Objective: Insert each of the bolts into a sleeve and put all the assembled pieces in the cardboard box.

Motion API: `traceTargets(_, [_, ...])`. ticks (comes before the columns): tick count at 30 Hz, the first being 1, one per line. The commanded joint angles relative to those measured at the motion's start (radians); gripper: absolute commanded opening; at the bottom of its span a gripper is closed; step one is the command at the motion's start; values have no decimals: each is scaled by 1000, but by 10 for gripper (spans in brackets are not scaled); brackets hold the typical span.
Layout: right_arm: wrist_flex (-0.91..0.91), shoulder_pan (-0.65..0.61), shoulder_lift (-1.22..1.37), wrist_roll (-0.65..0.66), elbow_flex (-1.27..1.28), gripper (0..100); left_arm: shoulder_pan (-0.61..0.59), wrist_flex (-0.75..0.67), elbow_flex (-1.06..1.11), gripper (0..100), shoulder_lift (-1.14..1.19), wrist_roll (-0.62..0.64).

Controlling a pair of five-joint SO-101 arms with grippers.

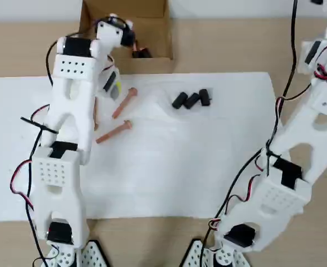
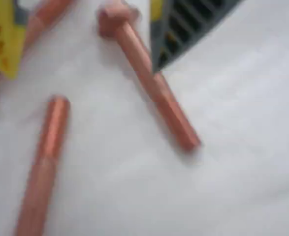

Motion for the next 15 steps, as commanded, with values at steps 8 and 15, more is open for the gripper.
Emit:
traceTargets(8, [14, -111, -166, 38, 197, 224, 77, -110, -69, 188, 160, 18])
traceTargets(15, [14, -203, -277, 34, 282, 224, 78, -178, -166, 188, 251, 26])
